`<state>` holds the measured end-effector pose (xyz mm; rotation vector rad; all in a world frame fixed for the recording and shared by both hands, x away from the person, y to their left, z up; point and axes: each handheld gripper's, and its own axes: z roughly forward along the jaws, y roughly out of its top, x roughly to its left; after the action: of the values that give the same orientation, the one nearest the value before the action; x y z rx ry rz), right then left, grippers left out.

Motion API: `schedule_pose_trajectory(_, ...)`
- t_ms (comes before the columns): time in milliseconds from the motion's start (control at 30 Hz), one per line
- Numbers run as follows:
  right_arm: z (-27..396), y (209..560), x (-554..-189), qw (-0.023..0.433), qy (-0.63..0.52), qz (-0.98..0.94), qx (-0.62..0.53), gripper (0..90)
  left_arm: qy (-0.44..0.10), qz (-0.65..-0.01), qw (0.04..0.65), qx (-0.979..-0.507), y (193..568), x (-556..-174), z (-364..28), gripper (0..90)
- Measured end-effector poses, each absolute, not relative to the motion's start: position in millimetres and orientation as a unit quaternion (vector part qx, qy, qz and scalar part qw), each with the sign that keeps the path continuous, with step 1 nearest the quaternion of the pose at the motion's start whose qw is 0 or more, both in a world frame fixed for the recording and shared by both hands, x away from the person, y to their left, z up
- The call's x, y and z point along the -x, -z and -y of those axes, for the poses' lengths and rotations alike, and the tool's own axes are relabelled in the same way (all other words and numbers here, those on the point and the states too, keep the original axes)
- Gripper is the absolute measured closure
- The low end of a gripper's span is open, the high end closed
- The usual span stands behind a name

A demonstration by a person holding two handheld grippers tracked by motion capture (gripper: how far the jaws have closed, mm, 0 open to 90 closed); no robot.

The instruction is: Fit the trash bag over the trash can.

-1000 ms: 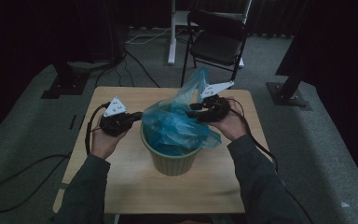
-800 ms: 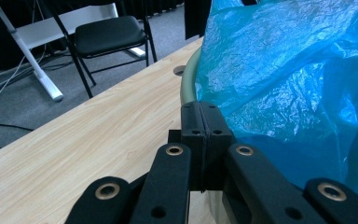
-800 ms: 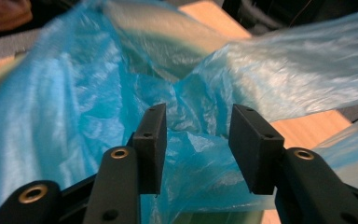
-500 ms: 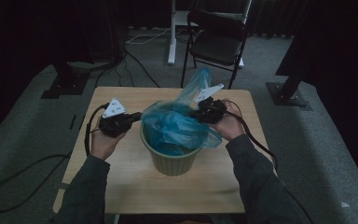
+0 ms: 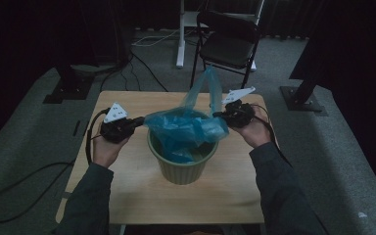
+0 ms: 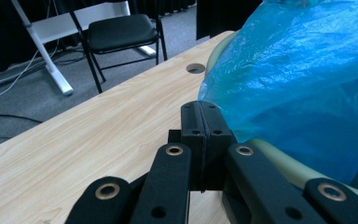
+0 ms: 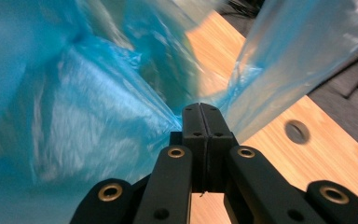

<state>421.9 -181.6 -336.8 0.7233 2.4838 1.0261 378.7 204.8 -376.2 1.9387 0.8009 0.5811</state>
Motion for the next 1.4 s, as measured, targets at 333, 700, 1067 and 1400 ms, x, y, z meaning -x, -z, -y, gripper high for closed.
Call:
schedule_pose_trajectory(333, 198.2, 358.8, -426.3, 0.157, -0.348, -0.879, -0.285, 90.0, -0.229, -0.356, 0.451, -0.786, 389.2, -386.4, -212.8, 89.7)
schedule_pose_trajectory(700, 198.4, 357.5, -425.6, 0.156, -0.370, -0.873, -0.278, 89.6, -0.228, -0.356, 0.469, -0.775, 383.0, -384.8, -211.2, 77.6)
schedule_pose_trajectory(1067, 193.0, 349.9, -424.2, 0.156, -0.381, -0.871, -0.267, 88.9, -0.241, -0.352, 0.492, -0.759, 361.1, -379.7, -215.7, 64.5)
schedule_pose_trajectory(1400, 192.9, 350.0, -424.1, 0.153, -0.378, -0.874, -0.266, 88.9, -0.230, -0.343, 0.512, -0.753, 349.8, -378.5, -214.8, 57.9)
